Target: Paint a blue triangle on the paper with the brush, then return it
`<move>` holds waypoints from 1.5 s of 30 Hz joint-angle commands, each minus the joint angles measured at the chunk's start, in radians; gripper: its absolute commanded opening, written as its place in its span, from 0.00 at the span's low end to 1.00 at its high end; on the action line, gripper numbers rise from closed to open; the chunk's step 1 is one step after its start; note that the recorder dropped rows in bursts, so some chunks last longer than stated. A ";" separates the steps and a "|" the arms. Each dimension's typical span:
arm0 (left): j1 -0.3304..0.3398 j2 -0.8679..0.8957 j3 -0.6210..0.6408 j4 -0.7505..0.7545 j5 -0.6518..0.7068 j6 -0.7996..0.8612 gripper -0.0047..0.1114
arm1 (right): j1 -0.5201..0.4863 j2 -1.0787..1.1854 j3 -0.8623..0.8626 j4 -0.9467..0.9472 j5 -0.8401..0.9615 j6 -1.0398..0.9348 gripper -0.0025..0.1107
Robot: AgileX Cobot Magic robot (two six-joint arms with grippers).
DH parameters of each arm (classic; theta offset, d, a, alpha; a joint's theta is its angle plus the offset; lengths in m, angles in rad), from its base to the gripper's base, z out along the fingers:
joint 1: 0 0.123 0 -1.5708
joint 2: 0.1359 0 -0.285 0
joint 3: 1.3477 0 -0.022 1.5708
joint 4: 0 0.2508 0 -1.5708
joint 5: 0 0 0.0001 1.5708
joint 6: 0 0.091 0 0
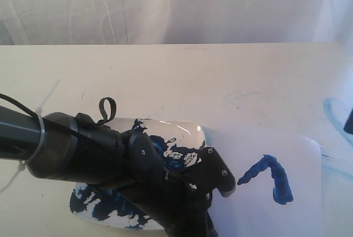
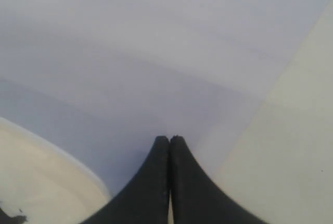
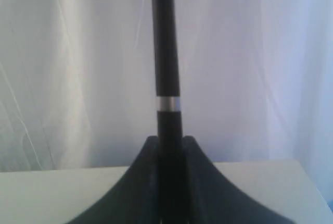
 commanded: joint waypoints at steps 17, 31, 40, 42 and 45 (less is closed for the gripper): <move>-0.002 0.006 0.013 0.003 0.024 0.001 0.04 | 0.170 0.142 0.192 0.078 -0.494 -0.044 0.02; -0.002 0.006 0.013 0.003 0.026 0.001 0.04 | 0.175 0.333 0.266 0.275 -0.674 -0.147 0.02; -0.002 0.006 0.013 0.003 0.026 0.001 0.04 | 0.175 0.449 0.266 0.317 -0.703 -0.152 0.02; -0.002 0.006 0.013 0.003 0.026 0.001 0.04 | 0.175 0.470 0.266 0.338 -0.714 -0.171 0.02; -0.002 0.006 0.013 0.003 0.026 0.001 0.04 | 0.175 0.492 0.266 0.379 -0.720 -0.182 0.02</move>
